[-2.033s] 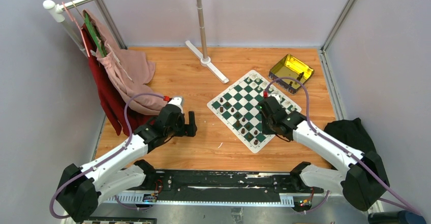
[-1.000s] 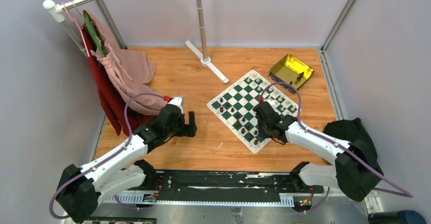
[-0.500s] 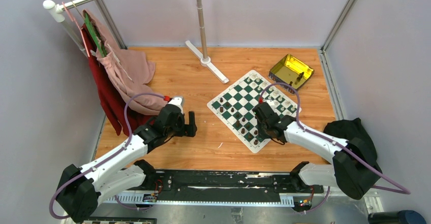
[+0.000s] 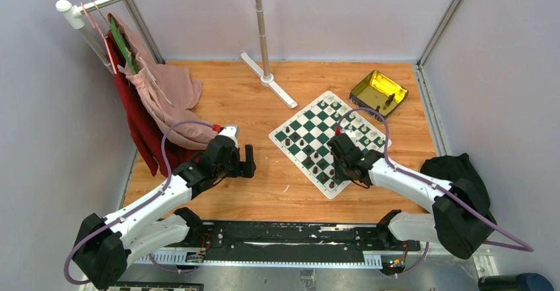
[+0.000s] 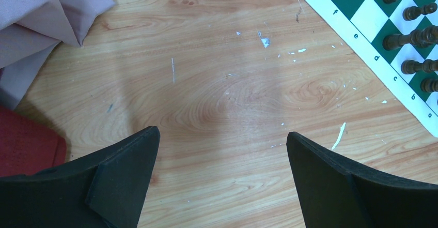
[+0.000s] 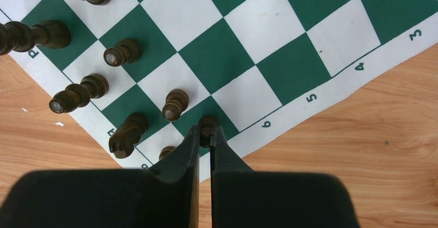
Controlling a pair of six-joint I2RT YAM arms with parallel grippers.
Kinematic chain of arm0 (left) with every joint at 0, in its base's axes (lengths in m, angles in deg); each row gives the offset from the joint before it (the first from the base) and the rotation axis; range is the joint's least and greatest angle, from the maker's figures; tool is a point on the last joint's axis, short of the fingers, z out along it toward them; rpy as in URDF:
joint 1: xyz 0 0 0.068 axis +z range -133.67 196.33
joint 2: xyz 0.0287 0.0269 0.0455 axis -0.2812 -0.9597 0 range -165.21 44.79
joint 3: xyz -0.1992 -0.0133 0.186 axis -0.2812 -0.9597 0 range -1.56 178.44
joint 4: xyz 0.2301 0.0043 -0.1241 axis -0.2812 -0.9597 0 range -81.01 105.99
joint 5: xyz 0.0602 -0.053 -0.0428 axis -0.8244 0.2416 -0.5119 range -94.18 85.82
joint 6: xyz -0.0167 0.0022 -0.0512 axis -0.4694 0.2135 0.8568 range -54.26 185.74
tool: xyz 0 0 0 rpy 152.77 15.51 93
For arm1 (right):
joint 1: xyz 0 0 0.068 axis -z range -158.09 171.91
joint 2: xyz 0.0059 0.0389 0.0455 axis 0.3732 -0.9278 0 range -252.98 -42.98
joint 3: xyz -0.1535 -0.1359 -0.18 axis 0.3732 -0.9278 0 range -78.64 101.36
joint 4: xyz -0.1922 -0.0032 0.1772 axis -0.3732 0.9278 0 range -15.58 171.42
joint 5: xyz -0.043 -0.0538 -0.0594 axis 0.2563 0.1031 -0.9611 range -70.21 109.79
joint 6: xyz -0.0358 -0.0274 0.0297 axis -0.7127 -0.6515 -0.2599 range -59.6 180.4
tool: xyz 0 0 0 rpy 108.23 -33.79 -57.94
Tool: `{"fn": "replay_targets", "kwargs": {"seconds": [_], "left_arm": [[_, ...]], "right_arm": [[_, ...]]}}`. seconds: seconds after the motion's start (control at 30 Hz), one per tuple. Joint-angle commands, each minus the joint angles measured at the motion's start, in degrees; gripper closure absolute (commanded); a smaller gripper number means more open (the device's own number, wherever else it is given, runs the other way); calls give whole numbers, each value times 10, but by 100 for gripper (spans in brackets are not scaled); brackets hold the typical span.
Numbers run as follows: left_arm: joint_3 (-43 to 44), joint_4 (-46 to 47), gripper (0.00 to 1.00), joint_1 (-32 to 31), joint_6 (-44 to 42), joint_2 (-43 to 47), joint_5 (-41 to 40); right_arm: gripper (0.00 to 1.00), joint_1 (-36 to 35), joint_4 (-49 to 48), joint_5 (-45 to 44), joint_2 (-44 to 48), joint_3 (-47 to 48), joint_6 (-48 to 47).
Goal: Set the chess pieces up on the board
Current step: Place the chess piece on the chessboard, then pick up the chess piece from the storage box.
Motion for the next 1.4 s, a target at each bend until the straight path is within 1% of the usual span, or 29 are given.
{"fn": "replay_targets", "kwargs": {"seconds": [0.0, 0.23, 0.33, 0.4, 0.5, 0.6, 0.63, 0.87, 1.13, 1.23, 1.3, 1.37], "left_arm": [[5, 3, 0, -5, -1, 2, -3], [4, 3, 0, -6, 0, 2, -3], [5, 2, 0, -7, 1, 2, -3], [4, 3, 0, -7, 1, 2, -3], [3, 3, 0, -8, 2, 2, -3], [2, 4, 0, -9, 3, 2, -3], [2, 4, 0, -10, 3, 2, -3], [2, 12, 0, -10, 6, -2, -3], [3, 26, 0, -14, 13, -13, -2], [5, 29, 0, -14, 13, -15, -3], [6, 32, 0, -14, 12, -18, -4], [7, 35, 0, -14, 14, -22, -5]], "right_arm": [[100, -12, 22, -5, 1, 8, 3], [100, -16, 24, -3, 0, 7, 4], [96, -19, 24, 0, -4, 7, 4], [91, -21, 25, 1, -8, 7, 4], [75, -23, 26, 1, -13, 7, 5], [63, -25, 30, -3, -10, 8, 4], [62, -26, 31, -5, -9, 9, 5], [60, -26, 55, -16, 5, 29, -5], [61, -26, 108, -45, 38, 100, -22], [63, -25, 119, -71, 44, 133, -32], [63, -21, 117, -112, 42, 153, -45], [63, 2, 106, -131, 28, 174, -64]]}}
